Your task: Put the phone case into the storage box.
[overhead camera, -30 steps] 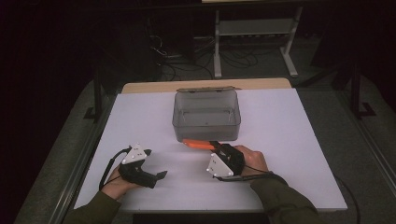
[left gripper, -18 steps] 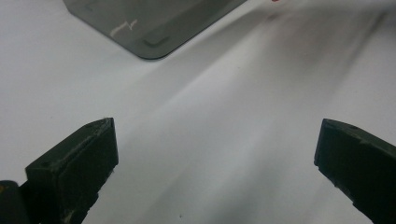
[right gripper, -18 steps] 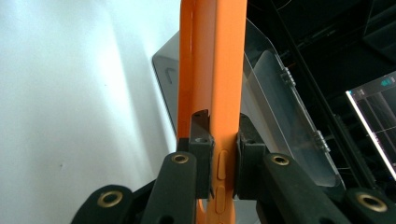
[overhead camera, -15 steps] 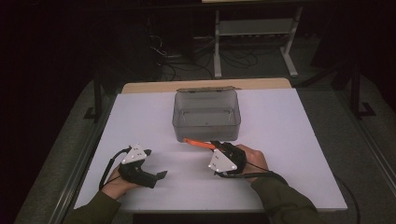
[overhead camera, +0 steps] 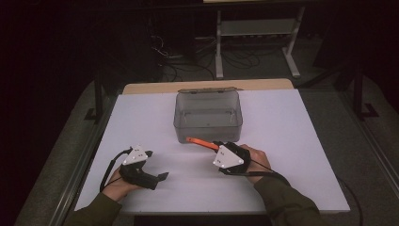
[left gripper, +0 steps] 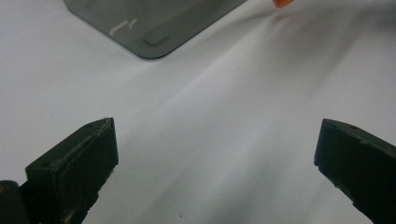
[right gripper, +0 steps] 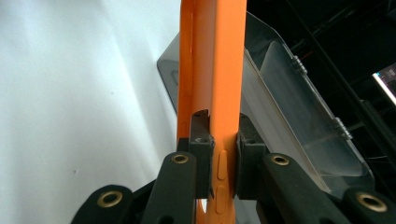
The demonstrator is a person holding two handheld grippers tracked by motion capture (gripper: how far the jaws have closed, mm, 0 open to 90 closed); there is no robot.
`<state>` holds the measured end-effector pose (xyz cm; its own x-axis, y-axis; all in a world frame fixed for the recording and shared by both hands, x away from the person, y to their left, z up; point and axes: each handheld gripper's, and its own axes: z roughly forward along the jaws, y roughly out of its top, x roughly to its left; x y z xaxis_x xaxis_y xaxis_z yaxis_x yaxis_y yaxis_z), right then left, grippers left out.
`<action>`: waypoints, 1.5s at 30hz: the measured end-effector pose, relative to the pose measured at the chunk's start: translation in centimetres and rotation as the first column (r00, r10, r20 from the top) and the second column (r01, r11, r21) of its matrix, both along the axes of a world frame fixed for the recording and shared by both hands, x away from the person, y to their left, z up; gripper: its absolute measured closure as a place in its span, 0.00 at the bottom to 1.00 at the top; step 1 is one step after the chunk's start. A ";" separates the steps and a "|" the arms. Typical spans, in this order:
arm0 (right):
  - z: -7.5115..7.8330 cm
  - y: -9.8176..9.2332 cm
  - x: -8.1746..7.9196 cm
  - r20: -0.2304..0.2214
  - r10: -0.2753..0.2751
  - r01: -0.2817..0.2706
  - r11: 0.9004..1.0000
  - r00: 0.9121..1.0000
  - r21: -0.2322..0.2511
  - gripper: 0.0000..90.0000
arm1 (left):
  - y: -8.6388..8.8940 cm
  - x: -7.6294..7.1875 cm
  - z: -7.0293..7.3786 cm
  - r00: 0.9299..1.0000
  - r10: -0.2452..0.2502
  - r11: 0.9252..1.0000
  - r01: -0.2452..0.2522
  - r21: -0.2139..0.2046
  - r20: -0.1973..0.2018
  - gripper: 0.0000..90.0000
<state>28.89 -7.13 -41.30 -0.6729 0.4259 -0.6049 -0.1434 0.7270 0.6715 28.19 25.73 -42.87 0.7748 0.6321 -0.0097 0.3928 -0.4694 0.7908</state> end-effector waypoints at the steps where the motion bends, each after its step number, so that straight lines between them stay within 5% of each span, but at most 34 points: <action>1: 0.0 0.0 0.0 -0.003 -0.001 0.001 1.000 1.000 0.004 0.88 | 0.0 0.0 0.0 1.000 0.000 1.000 0.000 0.000 0.000 0.00; 28: 0.9 -1.8 1.5 -0.197 0.008 0.027 0.984 0.980 0.176 0.88 | 0.0 0.1 0.0 1.000 -0.002 1.000 0.002 0.002 -0.005 0.00; 45: 1.4 -2.9 2.5 -0.328 0.037 0.061 0.957 0.944 0.283 0.88 | 0.0 0.1 -0.1 1.000 -0.005 1.000 0.005 0.005 -0.008 0.00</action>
